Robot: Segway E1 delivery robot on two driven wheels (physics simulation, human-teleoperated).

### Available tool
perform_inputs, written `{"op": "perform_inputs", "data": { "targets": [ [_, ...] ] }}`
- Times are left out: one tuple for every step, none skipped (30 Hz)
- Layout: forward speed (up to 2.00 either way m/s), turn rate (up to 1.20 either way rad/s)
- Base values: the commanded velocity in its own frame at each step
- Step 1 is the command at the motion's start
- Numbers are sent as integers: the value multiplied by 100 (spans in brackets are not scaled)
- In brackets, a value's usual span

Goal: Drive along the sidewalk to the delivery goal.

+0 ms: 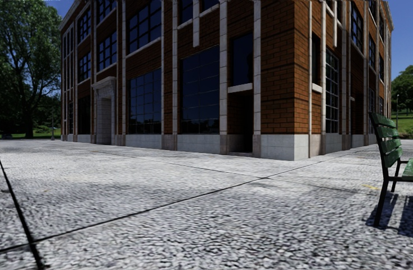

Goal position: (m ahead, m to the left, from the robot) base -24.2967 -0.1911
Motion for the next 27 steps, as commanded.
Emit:
{"op": "perform_inputs", "data": {
  "targets": [
    [0,26],
    [0,26],
    [0,26],
    [0,26],
    [0,26],
    [0,26],
    [0,26],
    [0,26],
    [0,26],
    [0,26],
    [0,26],
    [0,26],
    [0,26],
    [0,26],
    [0,26],
    [0,26],
    [0,26],
    [0,26],
    [0,26],
    [0,26],
    [0,26],
    [0,26],
    [0,26],
    [0,26],
    [0,24],
    [0,11],
    [0,0]
  ]
}}
